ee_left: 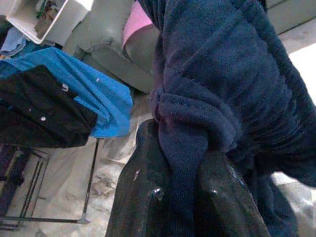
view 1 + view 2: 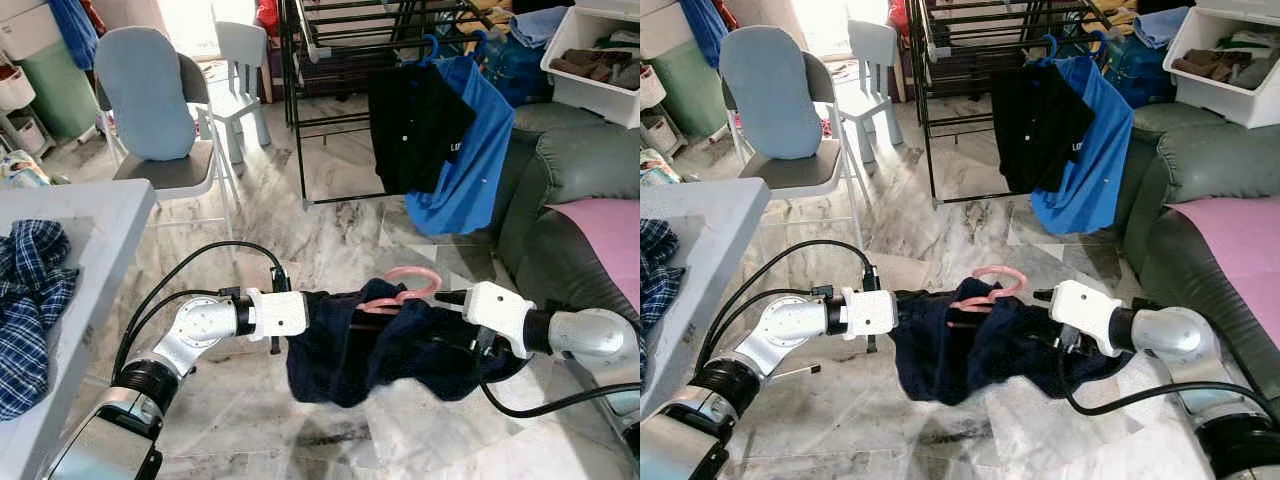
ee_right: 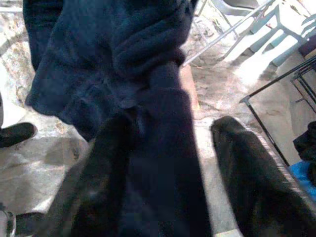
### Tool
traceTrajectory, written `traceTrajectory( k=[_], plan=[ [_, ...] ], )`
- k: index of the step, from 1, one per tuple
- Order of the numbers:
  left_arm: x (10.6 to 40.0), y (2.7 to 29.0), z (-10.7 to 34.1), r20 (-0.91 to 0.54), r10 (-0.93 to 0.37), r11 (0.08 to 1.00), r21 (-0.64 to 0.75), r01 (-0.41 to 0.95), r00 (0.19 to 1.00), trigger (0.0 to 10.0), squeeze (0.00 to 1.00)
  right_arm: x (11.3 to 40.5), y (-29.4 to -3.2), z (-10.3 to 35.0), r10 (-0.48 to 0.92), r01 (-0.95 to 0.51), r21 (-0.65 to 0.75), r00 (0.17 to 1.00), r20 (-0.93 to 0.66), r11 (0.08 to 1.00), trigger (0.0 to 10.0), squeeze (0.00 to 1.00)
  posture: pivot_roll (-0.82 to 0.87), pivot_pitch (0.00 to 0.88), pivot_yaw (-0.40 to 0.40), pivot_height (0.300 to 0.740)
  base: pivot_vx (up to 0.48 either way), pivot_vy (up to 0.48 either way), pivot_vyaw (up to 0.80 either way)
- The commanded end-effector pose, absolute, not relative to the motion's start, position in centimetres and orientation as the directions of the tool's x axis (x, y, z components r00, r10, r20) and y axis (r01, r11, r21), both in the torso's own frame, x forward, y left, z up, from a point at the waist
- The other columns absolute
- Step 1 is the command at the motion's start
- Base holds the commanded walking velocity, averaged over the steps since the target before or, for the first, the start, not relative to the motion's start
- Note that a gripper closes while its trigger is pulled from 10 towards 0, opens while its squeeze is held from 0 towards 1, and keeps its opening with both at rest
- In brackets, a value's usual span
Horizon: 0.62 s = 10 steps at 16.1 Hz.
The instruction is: Hang hanger
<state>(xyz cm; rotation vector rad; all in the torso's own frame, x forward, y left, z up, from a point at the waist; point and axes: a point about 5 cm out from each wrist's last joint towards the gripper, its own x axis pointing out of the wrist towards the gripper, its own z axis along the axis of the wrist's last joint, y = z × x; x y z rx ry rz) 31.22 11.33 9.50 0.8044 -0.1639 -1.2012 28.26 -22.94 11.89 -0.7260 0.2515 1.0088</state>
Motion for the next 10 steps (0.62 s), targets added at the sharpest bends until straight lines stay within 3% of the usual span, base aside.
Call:
traceTrajectory(
  k=[1,3,4,5,10],
  plan=[
    [31.52,11.45,10.00,-0.279,-0.875,0.130,0.651,0.748,0.395,0.0,0.00,28.40,-23.01,12.63,0.680,-0.841,-0.447,0.521,-0.516,0.306,10.0,1.00,-0.17,0.000,0.048,0.740,0.000,0.000,0.00],
    [31.61,11.45,10.07,-0.276,-0.874,0.133,0.655,0.744,0.399,0.0,0.00,28.29,-23.00,12.63,0.679,-0.838,-0.452,0.524,-0.514,0.306,10.0,1.00,-0.17,0.000,0.049,0.740,0.000,0.000,0.00],
    [31.65,11.41,10.14,-0.274,-0.875,0.133,0.657,0.743,0.399,0.0,0.00,28.15,-23.11,12.35,0.675,-0.844,-0.445,0.516,-0.527,0.298,10.0,0.84,-0.17,0.000,0.048,0.740,0.000,0.000,0.00],
    [31.67,11.39,10.17,-0.273,-0.876,0.132,0.657,0.742,0.398,0.0,0.00,28.11,-23.20,12.22,0.673,-0.845,-0.443,0.516,-0.530,0.299,10.0,0.34,-0.17,0.000,0.048,0.740,0.000,0.000,0.00],
    [31.67,11.39,10.17,-0.273,-0.876,0.132,0.657,0.742,0.398,0.0,0.00,28.11,-23.20,12.22,0.673,-0.845,-0.443,0.516,-0.530,0.299,10.0,0.34,-0.17,0.000,0.048,0.740,0.000,0.000,0.00]
  ],
)
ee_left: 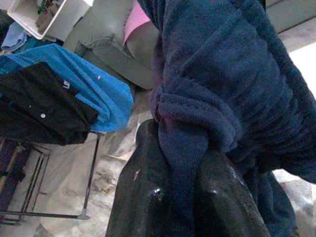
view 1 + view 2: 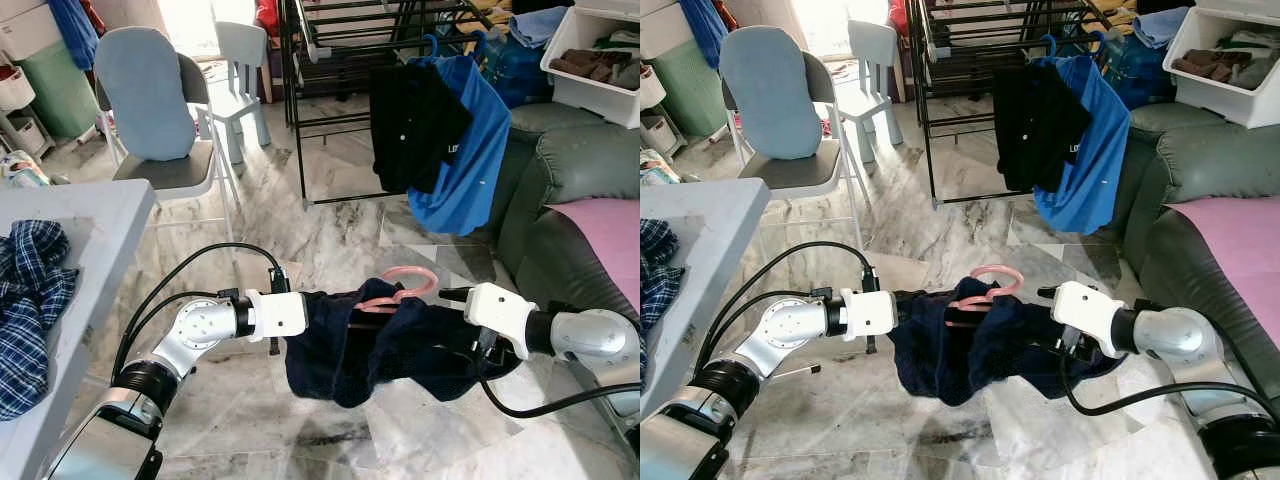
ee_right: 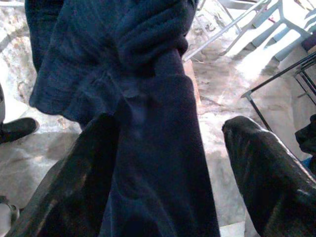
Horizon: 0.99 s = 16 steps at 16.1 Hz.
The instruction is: Hang hanger
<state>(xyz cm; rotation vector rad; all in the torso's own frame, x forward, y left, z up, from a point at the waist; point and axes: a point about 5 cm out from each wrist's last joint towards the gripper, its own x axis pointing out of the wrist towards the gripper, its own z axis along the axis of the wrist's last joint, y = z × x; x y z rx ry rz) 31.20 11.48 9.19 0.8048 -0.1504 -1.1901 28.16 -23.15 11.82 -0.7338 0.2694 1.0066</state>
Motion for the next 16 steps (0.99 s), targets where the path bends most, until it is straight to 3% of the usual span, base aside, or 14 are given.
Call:
traceTrajectory(
  k=[1,10,11,12,13,16],
  plan=[
    [31.7,11.4,10.2,-0.273,-0.876,0.132,0.657,0.742,0.398,0.0,0.00,28.1,-23.2,12.2,0.673,-0.845,-0.443,0.516,-0.530,0.299,10.0,0.34,-0.17,0.000,0.048,0.740,0.000,0.000,0.00],
    [31.7,11.4,10.2,-0.273,-0.876,0.132,0.657,0.742,0.398,0.0,0.00,28.1,-23.2,12.2,0.673,-0.845,-0.443,0.516,-0.530,0.299,10.0,0.34,-0.17,0.000,0.048,0.740,0.000,0.000,0.00],
    [31.7,11.4,10.2,-0.271,-0.876,0.133,0.659,0.740,0.399,0.0,0.00,28.1,-23.3,12.1,0.671,-0.846,-0.440,0.516,-0.533,0.302,10.0,0.00,-0.17,0.000,0.048,0.740,0.000,0.000,0.00],
    [31.7,11.7,10.0,-0.260,-0.869,0.162,0.655,0.738,0.422,0.0,0.00,27.8,-23.3,10.6,0.675,-0.864,-0.375,0.499,-0.543,0.337,4.4,0.00,-0.16,0.000,0.047,0.740,0.000,0.000,0.00],
    [31.7,11.8,9.9,-0.257,-0.866,0.171,0.654,0.737,0.429,0.0,0.00,27.7,-23.4,10.1,0.675,-0.867,-0.357,0.496,-0.546,0.348,0.0,0.00,-0.16,0.000,0.047,0.740,0.000,0.000,0.00],
    [31.9,12.3,10.1,-0.246,-0.856,0.192,0.665,0.722,0.455,0.0,0.00,27.9,-23.2,9.7,0.680,-0.876,-0.338,0.481,-0.553,0.345,0.0,0.00,-0.16,0.000,0.042,0.740,0.000,0.000,0.00]
  ],
)
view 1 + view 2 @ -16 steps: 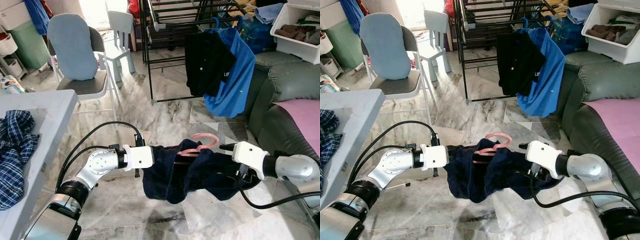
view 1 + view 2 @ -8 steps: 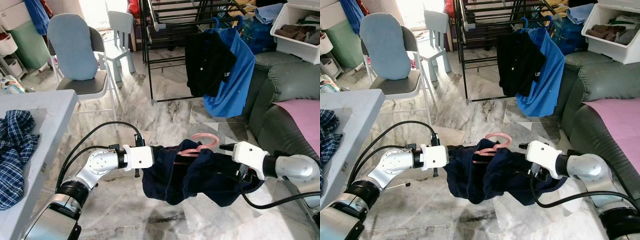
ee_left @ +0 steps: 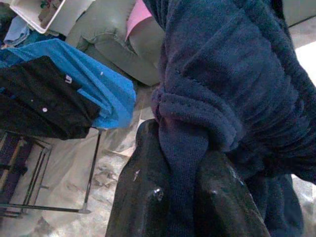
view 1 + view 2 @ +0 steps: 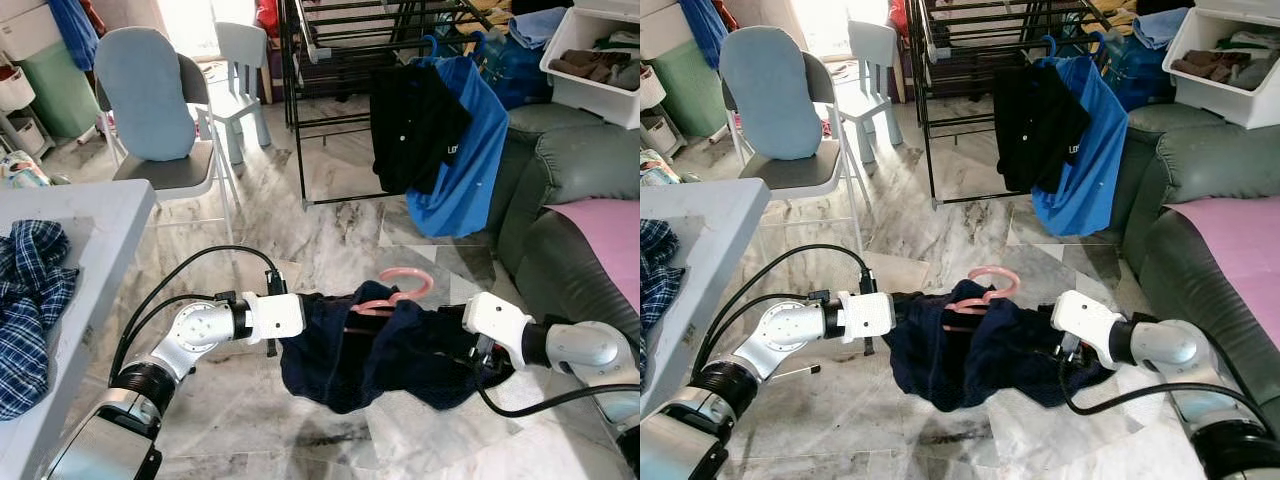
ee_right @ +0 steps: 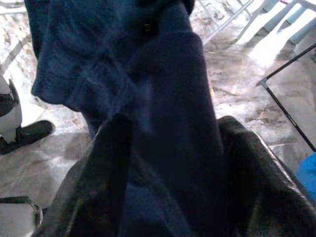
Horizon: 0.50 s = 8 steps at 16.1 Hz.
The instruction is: Hang hanger
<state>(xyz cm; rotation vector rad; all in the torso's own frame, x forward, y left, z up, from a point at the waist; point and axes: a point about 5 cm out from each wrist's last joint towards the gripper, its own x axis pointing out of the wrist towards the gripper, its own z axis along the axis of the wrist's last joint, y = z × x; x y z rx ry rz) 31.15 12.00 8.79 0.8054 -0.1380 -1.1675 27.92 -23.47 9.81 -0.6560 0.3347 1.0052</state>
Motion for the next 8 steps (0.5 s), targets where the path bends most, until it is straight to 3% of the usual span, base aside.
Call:
traceTrajectory(
  k=[1,8],
  plan=[
    [32.00,12.34,10.22,-0.244,-0.855,0.194,0.667,0.719,0.458,0.0,0.00,28.08,-23.14,9.67,0.679,-0.877,-0.341,0.479,-0.556,0.338,0.0,0.00,-0.16,0.000,0.042,0.740,0.000,0.000,0.00],
    [32.15,12.21,10.25,-0.228,-0.850,0.211,0.678,0.704,0.474,0.0,0.00,29.07,-22.36,10.07,0.709,-0.856,-0.349,0.513,-0.485,0.381,0.0,0.00,-0.16,0.000,0.042,0.740,0.000,0.000,0.00]
  ],
)
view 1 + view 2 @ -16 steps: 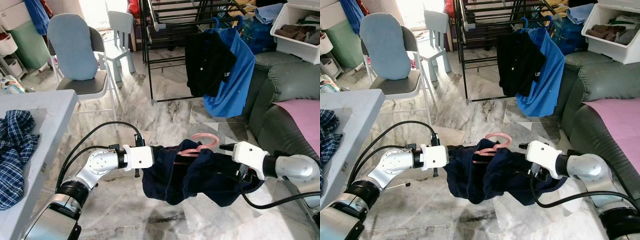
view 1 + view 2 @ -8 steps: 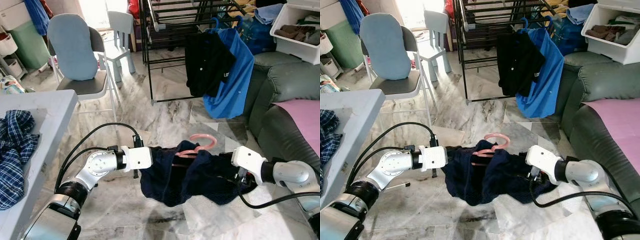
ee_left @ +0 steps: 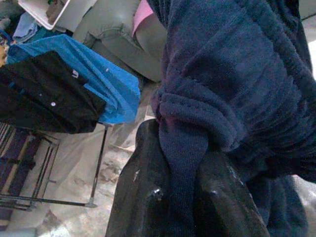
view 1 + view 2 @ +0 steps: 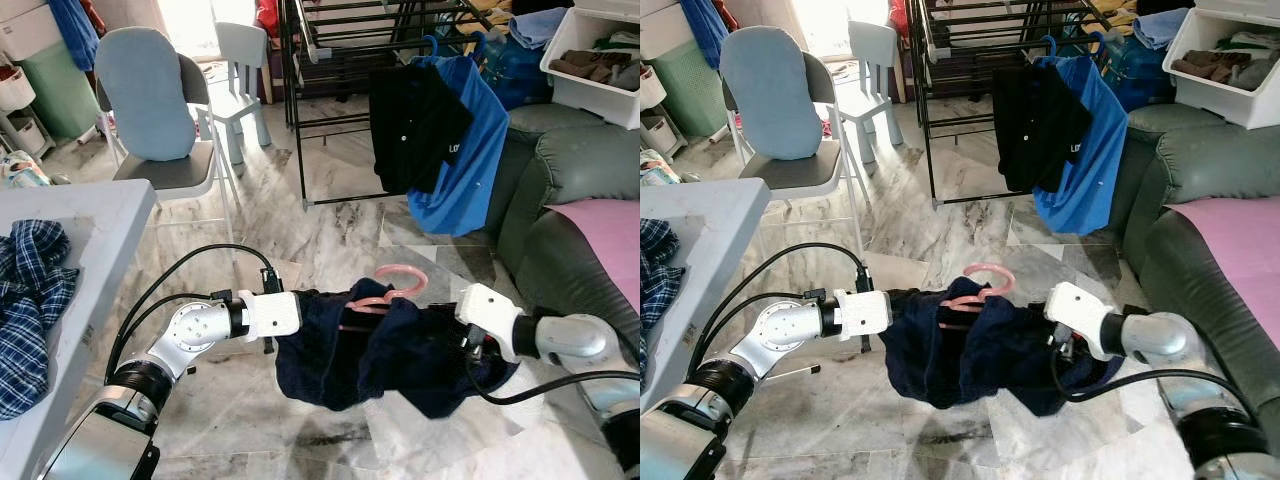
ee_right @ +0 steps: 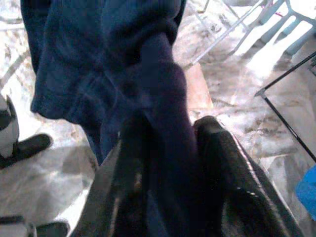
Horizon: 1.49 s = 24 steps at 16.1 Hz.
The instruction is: Hang hanger
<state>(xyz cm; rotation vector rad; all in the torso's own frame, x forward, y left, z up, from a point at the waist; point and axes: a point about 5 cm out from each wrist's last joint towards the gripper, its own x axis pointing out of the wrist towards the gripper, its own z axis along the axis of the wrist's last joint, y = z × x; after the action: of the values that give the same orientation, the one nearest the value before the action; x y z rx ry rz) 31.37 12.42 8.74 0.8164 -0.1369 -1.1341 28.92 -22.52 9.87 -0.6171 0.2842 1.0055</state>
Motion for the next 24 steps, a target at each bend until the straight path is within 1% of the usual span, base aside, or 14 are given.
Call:
traceTrajectory(
  k=[1,3,5,21,22,23,24],
  plan=[
    [32.1,12.1,10.1,-0.223,-0.848,0.222,0.675,0.704,0.480,0.0,0.00,29.1,-22.0,9.9,0.717,-0.846,-0.349,0.529,-0.455,0.403,0.0,0.00,-0.16,0.000,0.042,0.740,0.000,0.000,0.00],
    [32.1,12.1,10.0,-0.219,-0.847,0.230,0.671,0.705,0.485,0.0,0.00,29.2,-21.6,9.8,0.724,-0.841,-0.341,0.537,-0.433,0.420,0.0,0.00,-0.16,0.000,0.044,0.740,0.000,0.000,0.00],
    [32.1,12.2,9.8,-0.227,-0.839,0.234,0.670,0.704,0.495,0.0,0.00,29.0,-21.0,9.3,0.734,-0.848,-0.335,0.526,-0.429,0.412,0.0,0.00,-0.16,0.000,0.044,0.740,0.000,0.000,0.00],
    [32.1,12.2,9.8,-0.227,-0.839,0.234,0.670,0.704,0.495,0.0,0.00,29.0,-21.0,9.3,0.734,-0.848,-0.335,0.526,-0.429,0.412,0.0,0.00,-0.16,0.000,0.044,0.740,0.000,0.000,0.00],
    [32.5,13.0,9.5,-0.191,-0.797,0.358,0.615,0.703,0.573,10.0,1.00,29.4,-20.7,8.5,0.697,-0.826,-0.328,0.563,-0.443,0.459,0.0,0.00,-0.15,0.000,0.044,0.740,0.000,0.000,0.00],
    [32.8,14.1,8.9,-0.153,-0.724,0.522,0.516,0.679,0.672,10.0,1.00,30.1,-20.3,7.5,0.635,-0.787,-0.325,0.615,-0.467,0.524,0.0,0.00,-0.15,0.000,0.045,0.740,0.000,0.000,0.00],
    [33.0,14.1,9.0,-0.154,-0.722,0.521,0.522,0.676,0.675,10.0,1.00,30.2,-20.3,7.6,0.632,-0.784,-0.332,0.620,-0.465,0.525,0.0,0.00,-0.15,0.000,0.047,0.740,0.000,0.000,0.00]
  ],
)
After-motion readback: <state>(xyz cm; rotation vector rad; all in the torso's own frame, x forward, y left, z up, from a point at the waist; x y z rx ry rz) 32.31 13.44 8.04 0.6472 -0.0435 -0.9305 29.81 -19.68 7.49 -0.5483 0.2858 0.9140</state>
